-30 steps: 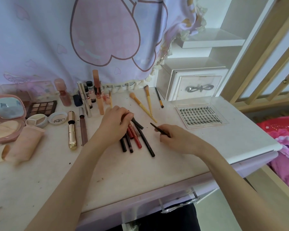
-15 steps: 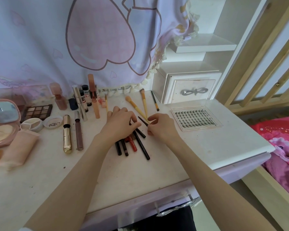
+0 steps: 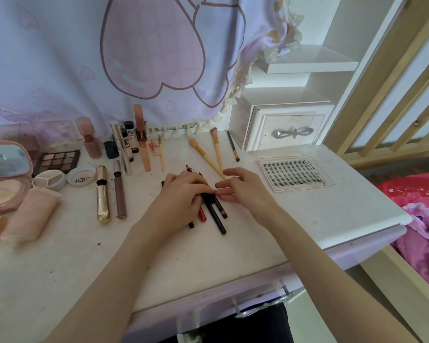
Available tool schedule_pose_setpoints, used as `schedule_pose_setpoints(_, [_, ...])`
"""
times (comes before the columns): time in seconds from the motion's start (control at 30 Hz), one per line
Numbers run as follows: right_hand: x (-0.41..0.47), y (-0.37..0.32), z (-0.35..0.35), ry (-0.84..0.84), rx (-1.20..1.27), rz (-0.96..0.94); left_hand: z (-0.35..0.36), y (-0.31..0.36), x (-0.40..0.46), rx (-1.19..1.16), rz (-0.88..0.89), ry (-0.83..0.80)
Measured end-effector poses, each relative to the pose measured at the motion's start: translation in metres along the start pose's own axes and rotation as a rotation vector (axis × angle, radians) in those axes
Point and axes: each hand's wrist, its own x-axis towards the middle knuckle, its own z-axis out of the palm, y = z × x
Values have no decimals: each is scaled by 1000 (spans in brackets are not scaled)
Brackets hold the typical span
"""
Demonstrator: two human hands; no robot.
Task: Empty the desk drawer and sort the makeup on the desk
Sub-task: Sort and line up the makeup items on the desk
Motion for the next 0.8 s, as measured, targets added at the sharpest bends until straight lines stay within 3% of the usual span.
schedule_pose_setpoints(0.1, [3, -2, -4, -4, 57, 34, -1, -1, -1, 3, 3, 7])
schedule_pose_setpoints(0.17, [13, -3, -8, 101, -6, -24, -1, -1, -2, -5, -5, 11])
schedule_pose_setpoints(0.3, [50, -8, -18, 311, -462, -166, 1, 0, -2, -17, -5, 11])
schedule_pose_setpoints(0.4, [73, -9, -16, 310, -719, -109, 1, 1, -3, -18, -6, 8])
schedule_pose_setpoints(0.57, [83, -14, -7, 298, -922, -65, -1, 0, -4, -29, -17, 18])
schedule_pose_setpoints(0.8, [87, -20, -7, 258, -884, -3, -3, 1, -4, -43, -34, 13])
